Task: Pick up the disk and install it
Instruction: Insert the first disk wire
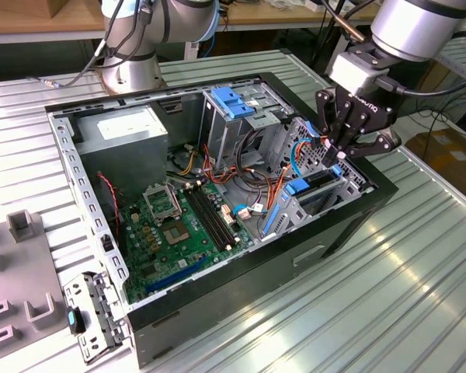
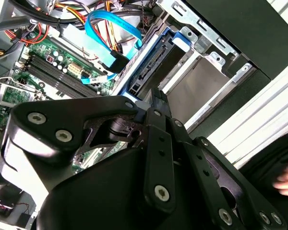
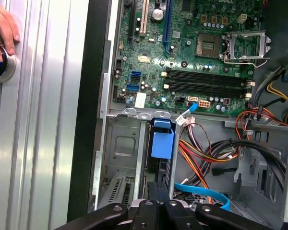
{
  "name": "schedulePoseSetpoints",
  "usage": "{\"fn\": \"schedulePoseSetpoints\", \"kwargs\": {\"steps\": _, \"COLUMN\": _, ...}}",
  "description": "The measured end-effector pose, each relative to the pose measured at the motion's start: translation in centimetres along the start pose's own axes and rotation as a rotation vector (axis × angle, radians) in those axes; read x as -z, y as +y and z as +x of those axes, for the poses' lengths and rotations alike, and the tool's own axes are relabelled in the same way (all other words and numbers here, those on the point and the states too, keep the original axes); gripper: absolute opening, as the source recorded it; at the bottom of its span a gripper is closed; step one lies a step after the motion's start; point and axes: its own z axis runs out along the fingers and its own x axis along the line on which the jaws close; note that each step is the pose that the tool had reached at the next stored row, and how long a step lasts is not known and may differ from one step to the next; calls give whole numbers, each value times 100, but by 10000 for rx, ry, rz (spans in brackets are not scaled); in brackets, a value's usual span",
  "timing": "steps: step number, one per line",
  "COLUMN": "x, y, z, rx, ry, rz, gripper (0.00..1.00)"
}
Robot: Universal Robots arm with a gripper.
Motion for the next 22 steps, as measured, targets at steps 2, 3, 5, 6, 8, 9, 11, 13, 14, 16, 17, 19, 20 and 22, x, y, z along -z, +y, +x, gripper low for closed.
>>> {"fn": "schedulePoseSetpoints", "kwargs": {"steps": 2, "x": 0, "y": -9, "z": 1, "rx": 0, "ry": 0, "rz": 0, "gripper": 11}}
{"fn": "schedulePoseSetpoints", "kwargs": {"steps": 3, "x": -1, "y": -14, "z": 2, "rx": 1, "ry": -1, "rz": 0, "gripper": 11}}
{"fn": "schedulePoseSetpoints", "kwargs": {"steps": 5, "x": -1, "y": -33, "z": 4, "rx": 2, "ry": 0, "rz": 0, "gripper": 11}}
{"fn": "schedulePoseSetpoints", "kwargs": {"steps": 6, "x": -1, "y": -40, "z": 4, "rx": 3, "ry": 0, "rz": 0, "gripper": 11}}
{"fn": "schedulePoseSetpoints", "kwargs": {"steps": 8, "x": -1, "y": -52, "z": 6, "rx": 4, "ry": 0, "rz": 0, "gripper": 11}}
{"fn": "schedulePoseSetpoints", "kwargs": {"steps": 9, "x": -1, "y": -63, "z": 7, "rx": 7, "ry": -1, "rz": 0, "gripper": 11}}
{"fn": "schedulePoseSetpoints", "kwargs": {"steps": 11, "x": -1, "y": -90, "z": 9, "rx": 14, "ry": 0, "rz": 0, "gripper": 11}}
{"fn": "schedulePoseSetpoints", "kwargs": {"steps": 13, "x": -3, "y": -125, "z": 12, "rx": 21, "ry": 0, "rz": 0, "gripper": 11}}
{"fn": "schedulePoseSetpoints", "kwargs": {"steps": 14, "x": -3, "y": -135, "z": 12, "rx": 28, "ry": 5, "rz": 0, "gripper": 11}}
{"fn": "schedulePoseSetpoints", "kwargs": {"steps": 16, "x": -4, "y": -148, "z": 13, "rx": 43, "ry": 7, "rz": 0, "gripper": 11}}
{"fn": "schedulePoseSetpoints", "kwargs": {"steps": 17, "x": -4, "y": -150, "z": 13, "rx": 62, "ry": 8, "rz": 0, "gripper": 11}}
{"fn": "schedulePoseSetpoints", "kwargs": {"steps": 19, "x": -4, "y": -152, "z": 13, "rx": 134, "ry": 7, "rz": 0, "gripper": 11}}
{"fn": "schedulePoseSetpoints", "kwargs": {"steps": 20, "x": -3, "y": -154, "z": 14, "rx": 224, "ry": 7, "rz": 2, "gripper": 11}}
{"fn": "schedulePoseSetpoints", "kwargs": {"steps": 22, "x": 1, "y": -157, "z": 14, "rx": 349, "ry": 6, "rz": 2, "gripper": 11}}
